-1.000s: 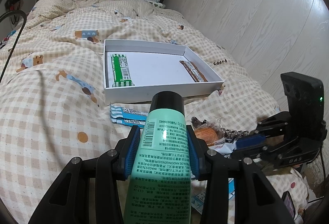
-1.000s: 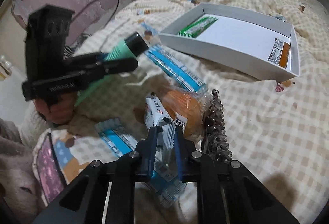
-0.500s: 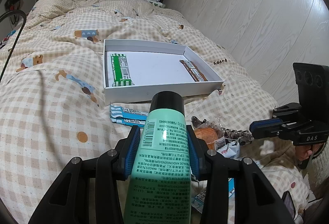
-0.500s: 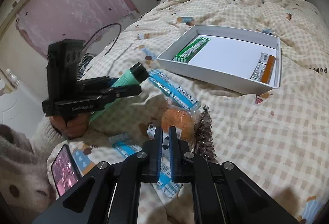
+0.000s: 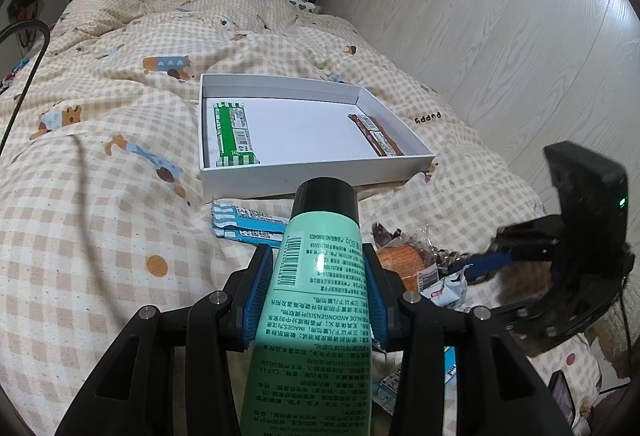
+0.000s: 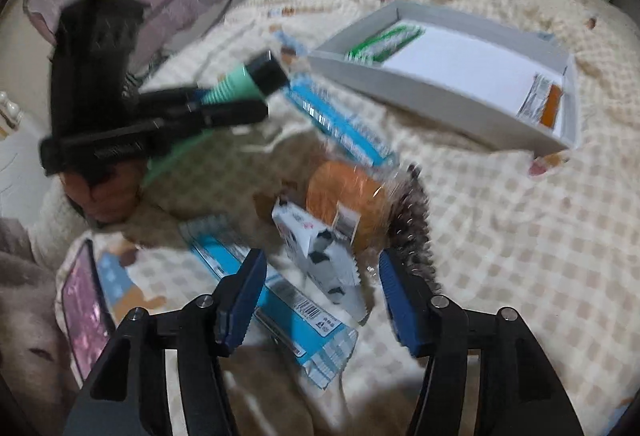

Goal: Organize objects
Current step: 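Grasp the white milk-flavour biscuit pack with the right gripper and lift it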

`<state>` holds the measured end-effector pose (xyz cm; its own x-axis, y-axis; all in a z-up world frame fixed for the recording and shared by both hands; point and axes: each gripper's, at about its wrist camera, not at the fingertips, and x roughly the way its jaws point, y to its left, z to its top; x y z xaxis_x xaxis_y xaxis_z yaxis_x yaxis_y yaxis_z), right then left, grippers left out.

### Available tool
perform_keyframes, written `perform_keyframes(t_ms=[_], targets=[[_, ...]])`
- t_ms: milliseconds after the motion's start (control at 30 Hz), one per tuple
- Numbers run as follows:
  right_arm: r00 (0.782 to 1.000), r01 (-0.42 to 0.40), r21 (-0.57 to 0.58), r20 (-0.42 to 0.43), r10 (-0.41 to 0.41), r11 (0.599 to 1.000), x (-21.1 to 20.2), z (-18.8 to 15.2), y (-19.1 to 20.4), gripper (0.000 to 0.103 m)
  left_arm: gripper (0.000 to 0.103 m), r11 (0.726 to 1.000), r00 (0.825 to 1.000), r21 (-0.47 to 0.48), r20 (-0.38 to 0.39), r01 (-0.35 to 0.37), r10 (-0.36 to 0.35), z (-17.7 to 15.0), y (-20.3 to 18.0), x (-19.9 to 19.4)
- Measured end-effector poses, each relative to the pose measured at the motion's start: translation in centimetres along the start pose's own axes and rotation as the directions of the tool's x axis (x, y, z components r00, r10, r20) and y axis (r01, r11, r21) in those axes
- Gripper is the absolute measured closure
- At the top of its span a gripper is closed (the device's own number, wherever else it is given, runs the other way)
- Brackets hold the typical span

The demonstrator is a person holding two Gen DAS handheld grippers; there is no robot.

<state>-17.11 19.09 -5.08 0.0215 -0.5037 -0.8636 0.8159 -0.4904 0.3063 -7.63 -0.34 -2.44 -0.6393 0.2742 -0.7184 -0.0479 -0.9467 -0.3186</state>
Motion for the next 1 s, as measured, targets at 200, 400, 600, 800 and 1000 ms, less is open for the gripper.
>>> perform_keyframes(t_ms=[200, 400, 600, 800, 1000], targets=[[0.999, -0.030, 0.016, 0.040, 0.029, 0.999, -1.0, -0.2, -0.4, 0.083, 0.056, 1.000, 1.000, -0.001, 0.002, 0.000, 0.000, 0.0, 0.0, -0.1], [0.986, -0.016, 0.082, 0.166, 0.002, 0.996, -6.0, -0.6, -1.5, 0.084, 0.056, 1.000, 1.000, 0.001, 0.003, 0.000, 0.000, 0.1, 0.0, -0.2], [0.953, 0.158, 0.267, 0.213, -0.218, 0.951, -10.8, -1.8, -4.7, 0.084, 0.056, 1.000, 1.000, 0.003, 0.001, 0.001, -0.001, 0.1, 0.0, -0.2], [0.938, 0.202, 0.451, 0.166, -0.304, 0.870, -13.5, -4.8, -8.4, 0.083, 0.056, 1.000, 1.000, 0.007, -0.004, 0.002, -0.002, 0.1, -0.2, -0.2], [0.883, 0.367, 0.283, 0.193, -0.428, 0.886, -15.2, -4.5, -6.4, 0.048, 0.056, 1.000, 1.000, 0.007, -0.004, 0.002, -0.001, 0.1, -0.1, -0.1]])
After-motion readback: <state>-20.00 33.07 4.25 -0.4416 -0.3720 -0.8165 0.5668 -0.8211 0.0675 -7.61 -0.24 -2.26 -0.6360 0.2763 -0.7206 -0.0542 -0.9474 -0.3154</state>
